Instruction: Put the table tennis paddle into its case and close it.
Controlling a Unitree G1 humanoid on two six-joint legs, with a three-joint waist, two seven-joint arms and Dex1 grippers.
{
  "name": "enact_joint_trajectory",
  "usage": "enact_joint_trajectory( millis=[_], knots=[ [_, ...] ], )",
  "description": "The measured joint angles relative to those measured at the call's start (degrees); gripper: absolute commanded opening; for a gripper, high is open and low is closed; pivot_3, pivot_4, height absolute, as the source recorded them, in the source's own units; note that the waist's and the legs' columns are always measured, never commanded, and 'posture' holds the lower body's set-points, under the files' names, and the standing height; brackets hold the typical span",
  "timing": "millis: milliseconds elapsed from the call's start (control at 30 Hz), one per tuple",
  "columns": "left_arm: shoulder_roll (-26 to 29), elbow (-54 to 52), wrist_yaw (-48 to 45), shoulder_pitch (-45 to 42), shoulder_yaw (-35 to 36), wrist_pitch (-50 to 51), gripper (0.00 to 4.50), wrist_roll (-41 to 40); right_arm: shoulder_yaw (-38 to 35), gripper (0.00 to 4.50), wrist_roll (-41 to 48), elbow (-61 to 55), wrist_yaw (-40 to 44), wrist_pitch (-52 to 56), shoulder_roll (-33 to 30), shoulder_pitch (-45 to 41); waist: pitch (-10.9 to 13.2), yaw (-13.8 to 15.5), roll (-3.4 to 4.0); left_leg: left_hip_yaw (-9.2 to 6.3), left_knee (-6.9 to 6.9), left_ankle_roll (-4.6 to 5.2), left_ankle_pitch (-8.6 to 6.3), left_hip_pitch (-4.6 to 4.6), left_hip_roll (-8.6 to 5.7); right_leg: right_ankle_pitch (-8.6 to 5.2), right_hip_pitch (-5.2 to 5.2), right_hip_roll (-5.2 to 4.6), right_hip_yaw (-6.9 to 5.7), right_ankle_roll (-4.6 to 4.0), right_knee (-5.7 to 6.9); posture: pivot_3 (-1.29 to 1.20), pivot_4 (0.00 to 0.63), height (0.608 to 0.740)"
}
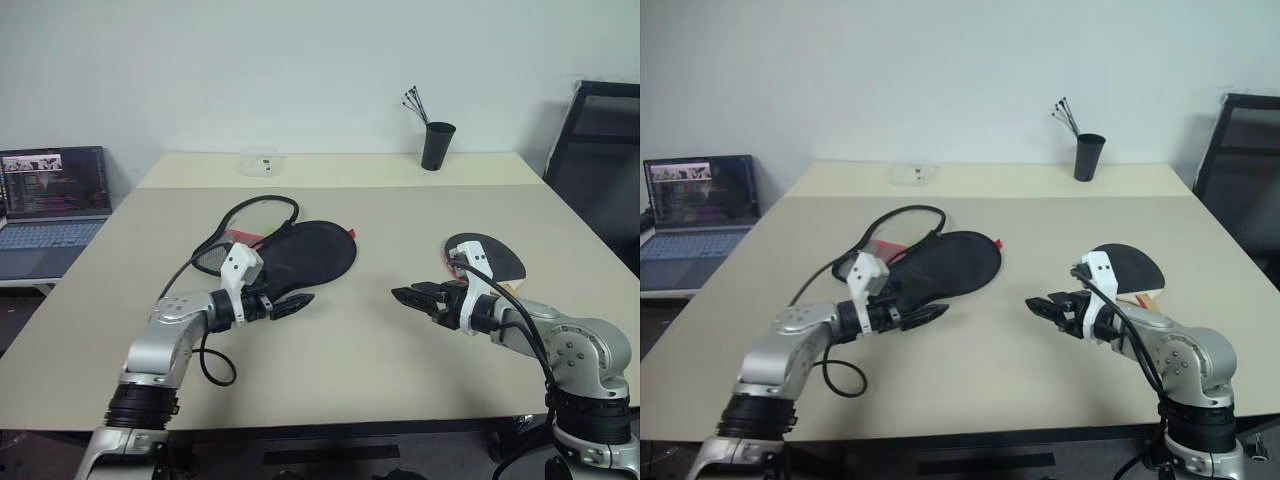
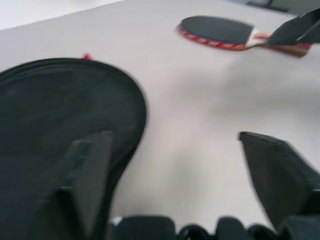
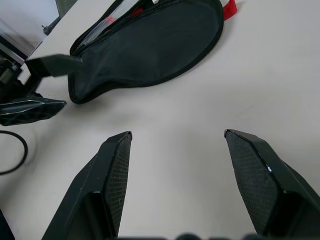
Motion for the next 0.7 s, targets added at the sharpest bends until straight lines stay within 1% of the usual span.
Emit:
enact_joint_trajectory(
  millis=[133, 200, 367, 533, 700],
  knots=[
    [1.18, 1.56, 3.85, -1.44, -0.19, -2.8, 4.49, 4.88, 0.56, 3.21, 0.0, 0.04, 0.18, -0.09, 0.27, -0.08, 0.0, 0.03, 0.0, 0.03, 0.0, 0.0, 0.0, 0.0, 0.0, 0.0, 0.01, 0.0, 0.02, 0.0, -0.01, 0.0, 0.15, 0.74],
    [2.4, 2.77, 4.1, -2.42, -1.26, -3.9, 4.49, 7.07, 1.02, 3.21, -0.01, 0.2, 0.26, -0.15, 0.39, -0.25, 0.0, 0.02, 0.0, 0.05, -0.02, 0.0, 0.0, 0.0, -0.01, 0.0, 0.0, 0.01, 0.03, 0.0, -0.01, 0.0, 0.15, 0.74],
    [3.22, 6.0, 1.99, -2.63, -5.5, -6.17, 4.49, 10.4, 1.26, 3.21, -0.02, 0.36, 0.41, -0.28, 0.46, -0.43, 0.0, 0.02, 0.0, 0.07, -0.02, 0.0, 0.0, -0.02, 0.02, 0.0, 0.0, 0.0, 0.05, 0.0, -0.03, 0.0, 0.15, 0.74],
    [3.22, 12.56, -0.85, -4.45, -8.96, -9.4, 4.49, 13.29, 1.52, 3.21, -0.04, 0.43, 0.43, -0.35, 0.46, -0.47, 0.0, 0.03, 0.0, 0.05, -0.01, 0.0, 0.0, -0.01, -0.01, 0.0, 0.0, 0.01, 0.01, 0.0, -0.01, 0.0, 0.15, 0.74],
    [3.22, 18.29, -1.55, -6.99, -9.7, -13.3, 4.49, 15.66, 1.49, 3.21, -0.03, 0.42, 0.22, -0.35, 0.45, -0.43, 0.0, 0.02, 0.0, 0.06, -0.01, 0.0, 0.0, 0.0, -0.01, 0.0, 0.0, 0.01, 0.02, 0.0, 0.0, 0.0, 0.15, 0.74]
  ],
)
